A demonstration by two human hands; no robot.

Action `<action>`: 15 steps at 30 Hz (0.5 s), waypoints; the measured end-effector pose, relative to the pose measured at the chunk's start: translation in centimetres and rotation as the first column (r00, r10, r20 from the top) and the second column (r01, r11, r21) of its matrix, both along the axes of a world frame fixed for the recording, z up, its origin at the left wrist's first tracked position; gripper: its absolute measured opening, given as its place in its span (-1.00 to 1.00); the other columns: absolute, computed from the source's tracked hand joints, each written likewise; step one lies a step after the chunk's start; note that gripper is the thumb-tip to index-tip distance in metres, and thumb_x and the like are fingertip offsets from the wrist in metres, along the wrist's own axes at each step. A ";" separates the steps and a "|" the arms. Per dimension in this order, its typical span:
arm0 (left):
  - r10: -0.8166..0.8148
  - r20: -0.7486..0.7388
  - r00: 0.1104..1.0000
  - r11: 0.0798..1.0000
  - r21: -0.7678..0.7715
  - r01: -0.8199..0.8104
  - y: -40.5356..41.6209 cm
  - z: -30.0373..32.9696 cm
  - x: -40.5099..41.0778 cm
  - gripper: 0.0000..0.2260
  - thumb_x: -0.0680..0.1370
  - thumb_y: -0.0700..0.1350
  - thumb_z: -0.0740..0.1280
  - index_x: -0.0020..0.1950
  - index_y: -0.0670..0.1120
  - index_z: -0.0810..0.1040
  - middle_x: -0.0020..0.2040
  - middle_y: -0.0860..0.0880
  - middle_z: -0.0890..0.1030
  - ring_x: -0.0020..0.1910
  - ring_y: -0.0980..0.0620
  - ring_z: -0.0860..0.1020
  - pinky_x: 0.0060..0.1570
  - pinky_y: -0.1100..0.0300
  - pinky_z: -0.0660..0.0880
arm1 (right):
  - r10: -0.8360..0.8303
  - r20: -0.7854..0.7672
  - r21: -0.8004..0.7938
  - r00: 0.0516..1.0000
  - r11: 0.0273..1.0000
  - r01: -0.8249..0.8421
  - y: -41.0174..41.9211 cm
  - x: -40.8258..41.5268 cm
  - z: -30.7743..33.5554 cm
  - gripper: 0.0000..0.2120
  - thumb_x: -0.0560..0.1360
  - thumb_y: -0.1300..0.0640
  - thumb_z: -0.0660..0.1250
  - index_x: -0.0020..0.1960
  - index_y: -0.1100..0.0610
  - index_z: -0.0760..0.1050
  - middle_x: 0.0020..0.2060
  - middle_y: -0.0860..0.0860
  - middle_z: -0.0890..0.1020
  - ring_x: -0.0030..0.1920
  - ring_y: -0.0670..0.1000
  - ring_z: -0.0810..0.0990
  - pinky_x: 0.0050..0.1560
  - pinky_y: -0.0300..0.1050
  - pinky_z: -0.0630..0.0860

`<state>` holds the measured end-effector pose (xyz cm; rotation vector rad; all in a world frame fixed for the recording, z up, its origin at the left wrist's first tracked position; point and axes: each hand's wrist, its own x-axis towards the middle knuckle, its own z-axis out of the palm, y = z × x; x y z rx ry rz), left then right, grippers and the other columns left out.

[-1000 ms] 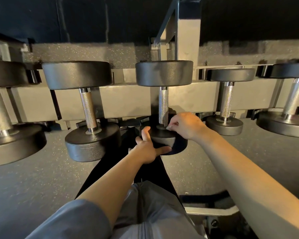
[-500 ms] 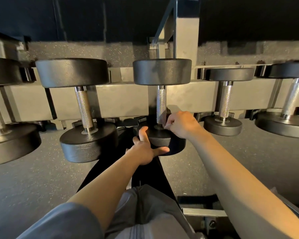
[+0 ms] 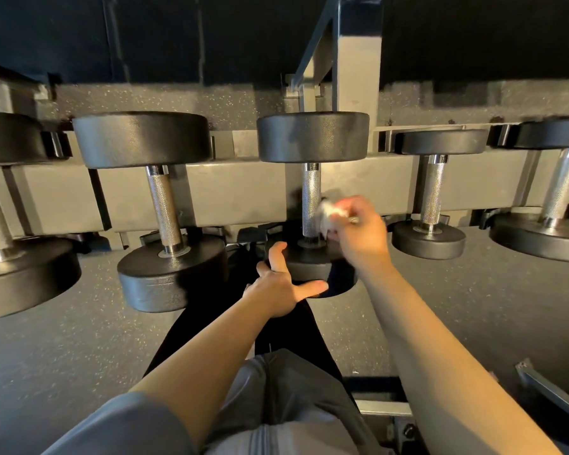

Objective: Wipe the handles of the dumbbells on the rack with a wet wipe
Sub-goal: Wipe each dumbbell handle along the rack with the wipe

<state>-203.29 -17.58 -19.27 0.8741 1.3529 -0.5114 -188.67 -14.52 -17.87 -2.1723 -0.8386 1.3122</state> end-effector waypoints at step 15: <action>-0.329 -0.090 0.940 0.400 0.888 0.225 12.7 4.2 -2.5 -0.24 0.50 0.25 0.15 0.57 -0.13 0.05 0.54 -0.19 0.18 0.51 -0.14 0.19 0.49 0.02 0.16 | -0.505 -0.141 0.089 0.852 0.850 0.518 5.3 -3.1 -3.5 -0.77 0.46 0.19 0.40 -0.32 -0.02 0.49 -0.34 -0.06 0.59 -0.21 0.03 0.58 0.07 0.11 0.55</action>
